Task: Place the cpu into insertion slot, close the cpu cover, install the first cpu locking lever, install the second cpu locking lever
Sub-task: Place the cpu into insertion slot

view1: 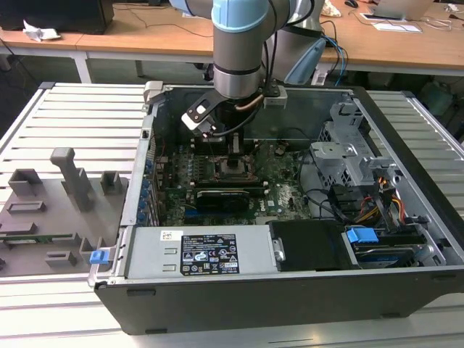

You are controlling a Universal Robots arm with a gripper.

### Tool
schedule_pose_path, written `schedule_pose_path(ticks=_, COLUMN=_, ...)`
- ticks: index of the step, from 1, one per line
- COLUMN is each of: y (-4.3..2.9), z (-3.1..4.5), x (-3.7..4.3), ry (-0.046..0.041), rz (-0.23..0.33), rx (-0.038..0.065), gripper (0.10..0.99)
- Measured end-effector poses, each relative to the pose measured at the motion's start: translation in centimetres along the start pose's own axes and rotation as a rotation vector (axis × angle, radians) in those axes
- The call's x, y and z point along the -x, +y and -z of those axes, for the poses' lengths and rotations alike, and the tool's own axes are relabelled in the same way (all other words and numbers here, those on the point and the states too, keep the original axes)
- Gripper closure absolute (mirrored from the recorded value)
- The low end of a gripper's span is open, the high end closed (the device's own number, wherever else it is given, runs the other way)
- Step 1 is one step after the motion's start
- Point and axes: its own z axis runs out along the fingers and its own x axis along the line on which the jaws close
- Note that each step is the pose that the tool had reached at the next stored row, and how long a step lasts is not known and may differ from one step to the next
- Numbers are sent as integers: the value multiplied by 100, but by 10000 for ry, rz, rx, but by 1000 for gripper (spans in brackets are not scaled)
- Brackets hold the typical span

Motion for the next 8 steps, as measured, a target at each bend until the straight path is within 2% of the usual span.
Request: schedule_pose_path(ticks=8, y=0, z=11, x=0, ry=0, rz=0, rx=-1, gripper=980)
